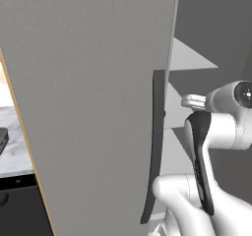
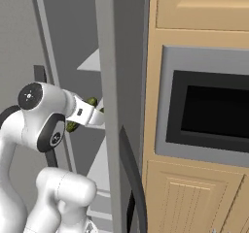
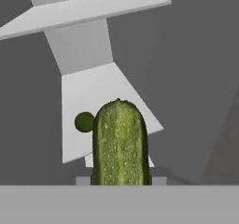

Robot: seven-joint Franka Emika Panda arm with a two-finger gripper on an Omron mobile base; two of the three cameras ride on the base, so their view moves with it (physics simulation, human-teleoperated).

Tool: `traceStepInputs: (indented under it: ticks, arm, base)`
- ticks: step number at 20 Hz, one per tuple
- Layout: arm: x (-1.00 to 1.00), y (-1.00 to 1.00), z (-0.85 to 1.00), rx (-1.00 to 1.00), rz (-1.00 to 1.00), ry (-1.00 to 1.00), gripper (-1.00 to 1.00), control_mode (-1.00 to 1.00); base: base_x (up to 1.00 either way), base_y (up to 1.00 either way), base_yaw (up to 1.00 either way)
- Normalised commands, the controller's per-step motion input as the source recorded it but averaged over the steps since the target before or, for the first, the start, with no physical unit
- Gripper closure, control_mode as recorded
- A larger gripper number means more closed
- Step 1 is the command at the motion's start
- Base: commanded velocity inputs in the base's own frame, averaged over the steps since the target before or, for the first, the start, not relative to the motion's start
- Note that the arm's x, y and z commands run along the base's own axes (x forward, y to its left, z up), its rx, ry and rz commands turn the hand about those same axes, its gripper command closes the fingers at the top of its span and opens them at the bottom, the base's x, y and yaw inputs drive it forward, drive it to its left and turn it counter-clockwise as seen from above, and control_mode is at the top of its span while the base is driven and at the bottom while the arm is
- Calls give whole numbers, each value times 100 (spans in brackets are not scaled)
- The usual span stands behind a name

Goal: Take the lime and squash out of the freezer and place them in the tupperware container on the counter. Then put the tupperware containing the vegetables back in the freezer.

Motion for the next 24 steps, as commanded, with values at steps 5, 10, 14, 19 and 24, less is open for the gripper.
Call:
traceStepInputs:
  ticks: [5, 10, 14, 19, 24]
  arm:
    - [-9, 0, 0, 0, 0, 2, 100, 100]
    - [0, 0, 0, 0, 0, 0, 100, 100]
    - [0, 0, 0, 0, 0, 0, 100, 100]
    - [0, 0, 0, 0, 0, 0, 100, 100]
    - [0, 0, 0, 0, 0, 0, 100, 100]
  base:
    - [-14, 0, 0]
    - [-100, 13, -1]
    - [-95, 44, -1]
    - [-35, 92, 3]
    - [0, 100, 3]
